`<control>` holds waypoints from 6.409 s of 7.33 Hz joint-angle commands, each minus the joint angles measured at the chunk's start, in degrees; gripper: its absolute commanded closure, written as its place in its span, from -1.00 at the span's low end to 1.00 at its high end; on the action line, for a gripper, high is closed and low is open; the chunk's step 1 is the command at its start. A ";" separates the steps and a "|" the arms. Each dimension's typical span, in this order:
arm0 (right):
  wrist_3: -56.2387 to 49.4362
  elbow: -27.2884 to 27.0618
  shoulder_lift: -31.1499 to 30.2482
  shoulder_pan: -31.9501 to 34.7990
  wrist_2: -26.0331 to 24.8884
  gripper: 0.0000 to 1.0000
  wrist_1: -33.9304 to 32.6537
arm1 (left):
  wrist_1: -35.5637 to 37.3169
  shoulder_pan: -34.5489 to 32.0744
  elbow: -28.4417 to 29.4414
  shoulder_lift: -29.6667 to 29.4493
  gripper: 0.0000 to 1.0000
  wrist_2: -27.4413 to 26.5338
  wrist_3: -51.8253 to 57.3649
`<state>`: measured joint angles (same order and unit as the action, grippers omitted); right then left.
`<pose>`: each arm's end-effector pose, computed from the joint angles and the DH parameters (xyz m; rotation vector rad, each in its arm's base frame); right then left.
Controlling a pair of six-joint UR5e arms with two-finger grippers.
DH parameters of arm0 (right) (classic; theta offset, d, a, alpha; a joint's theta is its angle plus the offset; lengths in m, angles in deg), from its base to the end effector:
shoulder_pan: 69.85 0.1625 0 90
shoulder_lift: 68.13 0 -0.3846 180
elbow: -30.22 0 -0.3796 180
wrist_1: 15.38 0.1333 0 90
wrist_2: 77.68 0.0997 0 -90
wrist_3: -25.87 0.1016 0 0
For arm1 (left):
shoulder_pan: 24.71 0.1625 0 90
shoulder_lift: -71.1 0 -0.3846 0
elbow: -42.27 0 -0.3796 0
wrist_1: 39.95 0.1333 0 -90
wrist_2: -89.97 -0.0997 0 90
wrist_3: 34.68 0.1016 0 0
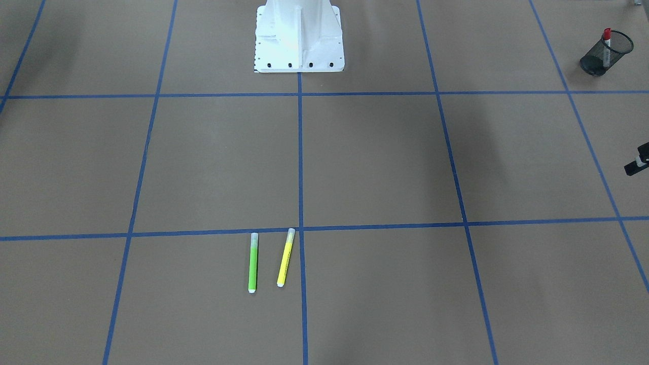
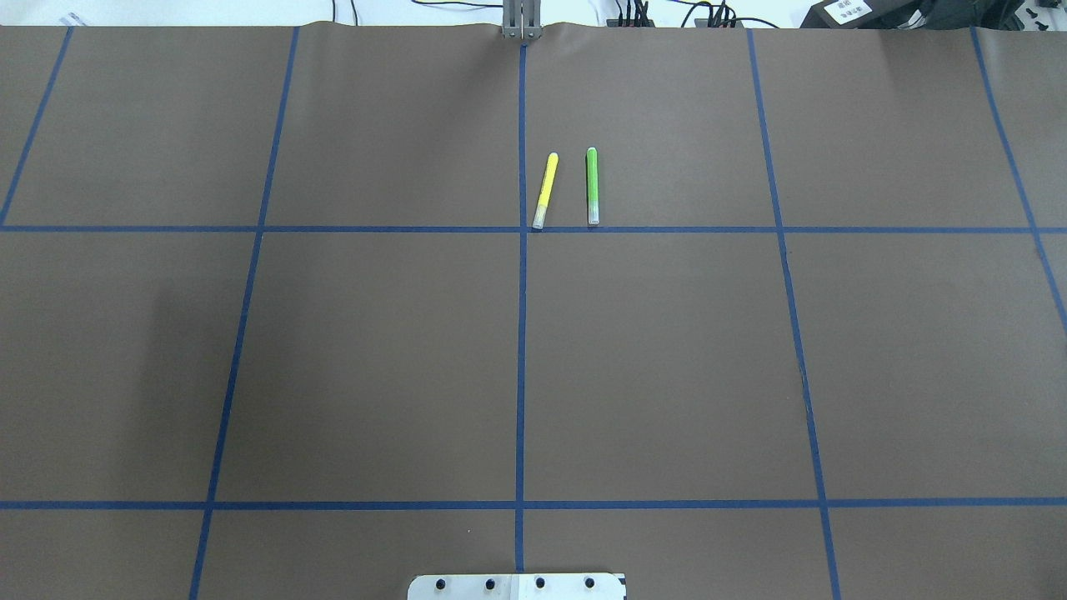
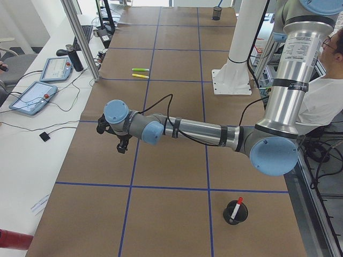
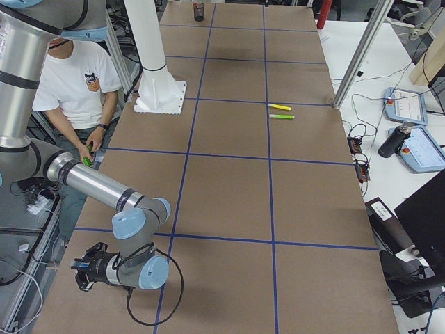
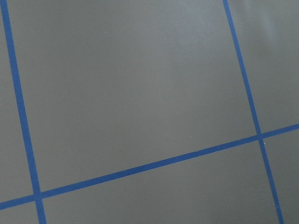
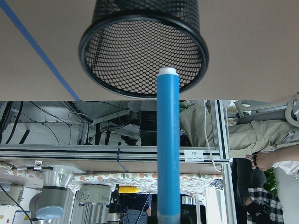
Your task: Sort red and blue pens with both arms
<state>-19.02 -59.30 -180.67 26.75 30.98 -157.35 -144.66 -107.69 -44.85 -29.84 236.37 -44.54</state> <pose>0.1156 -0.1223 0.7874 -1.0515 -0.8166 -0.3545 0.0204 -0.5643 0.5001 0.2180 1.0132 0.1505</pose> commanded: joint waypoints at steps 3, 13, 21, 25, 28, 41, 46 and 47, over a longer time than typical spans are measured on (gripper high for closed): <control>0.06 1.72 0.22 -0.18 4.96 0.27 0.11 | 0.03 -0.08 -0.68 0.13 -1.00 -0.85 -0.34; 9.66 0.16 12.70 -0.09 24.14 -1.00 32.67 | 0.39 -0.08 -0.41 4.51 -1.00 -4.19 -0.43; 46.52 1.64 15.77 -7.80 24.23 -1.00 69.90 | 1.08 -0.17 -2.69 9.10 -1.00 -8.33 -1.30; 52.86 0.67 18.41 -12.57 24.32 -1.00 69.28 | 10.75 -1.04 -10.86 8.92 -1.00 -7.27 -2.27; 52.88 0.76 18.41 -12.84 24.49 -1.00 69.55 | 10.40 -1.04 -11.49 10.06 -1.00 -10.34 -2.01; 53.14 -4.96 16.47 -13.71 28.10 -1.00 69.37 | 7.15 -0.52 -15.97 15.60 -1.00 -9.56 -1.83; 55.50 -4.78 17.53 -16.26 27.49 -1.00 69.72 | 4.69 -0.60 -16.15 15.78 -1.00 -9.47 -1.83; 55.52 -4.78 17.27 -16.18 27.48 -1.00 69.64 | 4.60 -0.61 -16.41 16.30 -1.00 -9.38 -1.83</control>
<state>35.99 -64.09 -163.47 10.77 58.60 -87.69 -139.85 -108.25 -60.97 -13.99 226.89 -46.35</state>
